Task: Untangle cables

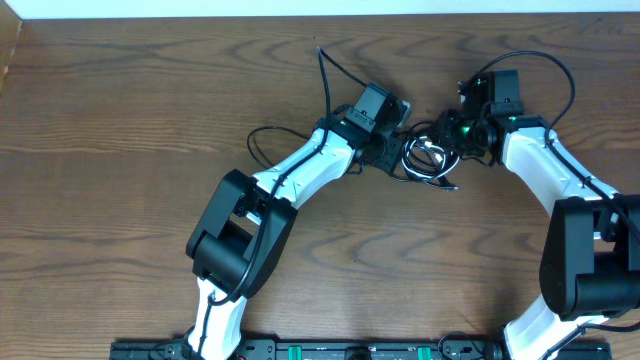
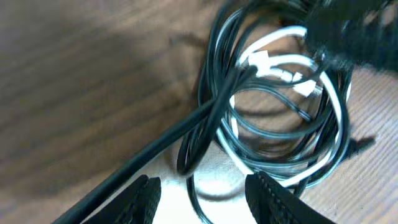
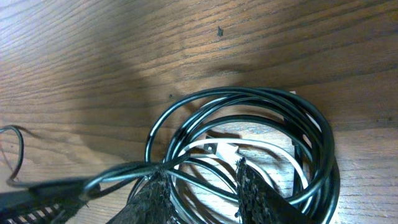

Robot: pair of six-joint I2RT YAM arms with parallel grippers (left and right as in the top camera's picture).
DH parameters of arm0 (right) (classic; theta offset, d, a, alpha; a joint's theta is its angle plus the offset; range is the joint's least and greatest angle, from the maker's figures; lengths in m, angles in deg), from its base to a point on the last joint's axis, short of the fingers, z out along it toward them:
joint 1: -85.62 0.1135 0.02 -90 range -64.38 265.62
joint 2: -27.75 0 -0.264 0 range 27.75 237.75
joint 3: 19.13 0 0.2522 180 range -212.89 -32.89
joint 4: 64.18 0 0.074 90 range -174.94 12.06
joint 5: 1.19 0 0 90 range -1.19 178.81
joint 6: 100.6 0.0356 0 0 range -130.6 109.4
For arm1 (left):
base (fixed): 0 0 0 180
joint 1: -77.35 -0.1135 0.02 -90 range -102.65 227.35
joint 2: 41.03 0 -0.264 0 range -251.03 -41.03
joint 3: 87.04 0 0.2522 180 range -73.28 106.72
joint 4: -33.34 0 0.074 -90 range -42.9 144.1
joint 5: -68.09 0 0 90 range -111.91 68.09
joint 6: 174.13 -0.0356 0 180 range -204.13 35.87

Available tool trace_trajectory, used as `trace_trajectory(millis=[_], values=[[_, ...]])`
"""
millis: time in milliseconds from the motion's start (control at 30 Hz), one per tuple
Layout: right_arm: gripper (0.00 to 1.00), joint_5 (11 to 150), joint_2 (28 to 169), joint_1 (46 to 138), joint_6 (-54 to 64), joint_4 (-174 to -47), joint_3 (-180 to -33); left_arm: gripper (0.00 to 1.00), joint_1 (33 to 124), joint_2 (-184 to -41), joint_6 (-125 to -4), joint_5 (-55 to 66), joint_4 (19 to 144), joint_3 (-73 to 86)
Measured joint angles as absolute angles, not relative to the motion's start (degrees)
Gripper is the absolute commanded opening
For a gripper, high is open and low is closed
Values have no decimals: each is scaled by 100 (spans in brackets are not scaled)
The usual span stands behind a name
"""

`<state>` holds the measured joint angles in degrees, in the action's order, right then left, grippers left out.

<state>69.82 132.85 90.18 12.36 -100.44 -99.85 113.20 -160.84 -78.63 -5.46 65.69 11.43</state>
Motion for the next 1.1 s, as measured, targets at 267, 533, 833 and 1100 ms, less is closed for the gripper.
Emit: trace_trajectory(millis=[267,533,833,1100], values=[[34,6941,13285,9020,1242,-9917,-9978,51,11320,-16329,-7861,-557,6018,1145],[36,6832,13470,9026,1811,-9753,-9976,8,11320,-16619,-7878,-570,6009,1145],[35,6139,13724,9037,2997,-9316,-9956,8,11320,-16619,-7883,-573,6060,1145],[33,6187,13724,9179,3297,-9307,-9956,35,11320,-16608,-7979,-577,6057,1145]])
